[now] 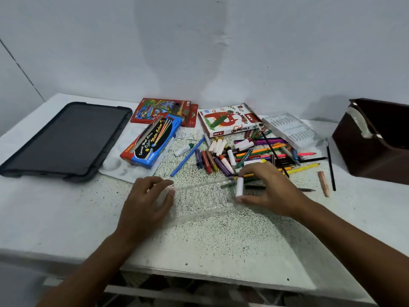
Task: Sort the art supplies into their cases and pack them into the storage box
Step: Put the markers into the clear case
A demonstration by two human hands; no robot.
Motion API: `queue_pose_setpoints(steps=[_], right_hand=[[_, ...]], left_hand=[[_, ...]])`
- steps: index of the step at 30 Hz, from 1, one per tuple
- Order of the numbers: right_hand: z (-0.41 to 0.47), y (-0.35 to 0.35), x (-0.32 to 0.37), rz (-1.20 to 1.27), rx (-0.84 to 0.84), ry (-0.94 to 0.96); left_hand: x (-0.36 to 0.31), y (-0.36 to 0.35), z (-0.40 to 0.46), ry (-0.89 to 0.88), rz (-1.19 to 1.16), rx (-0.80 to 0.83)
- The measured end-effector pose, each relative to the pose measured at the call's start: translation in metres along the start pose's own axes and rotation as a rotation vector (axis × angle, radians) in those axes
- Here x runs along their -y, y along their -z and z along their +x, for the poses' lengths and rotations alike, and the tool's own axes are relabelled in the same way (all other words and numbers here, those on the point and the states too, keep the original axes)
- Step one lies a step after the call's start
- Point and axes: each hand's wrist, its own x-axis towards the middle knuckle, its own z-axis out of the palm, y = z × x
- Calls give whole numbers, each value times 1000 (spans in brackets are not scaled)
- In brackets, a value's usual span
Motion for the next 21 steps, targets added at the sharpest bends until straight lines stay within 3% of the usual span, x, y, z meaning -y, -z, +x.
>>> queue_pose_setpoints(steps=[2,8,21], right_hand=[[0,-2,-1,5,32,4],[5,-3,-1,2,168,23],[11,1,-4,-183,239,167]], left_hand=[[2,1,0,-60,-32,26],[15,6,-1,-162,-200,319],[22,10,6,-155,-255,370]])
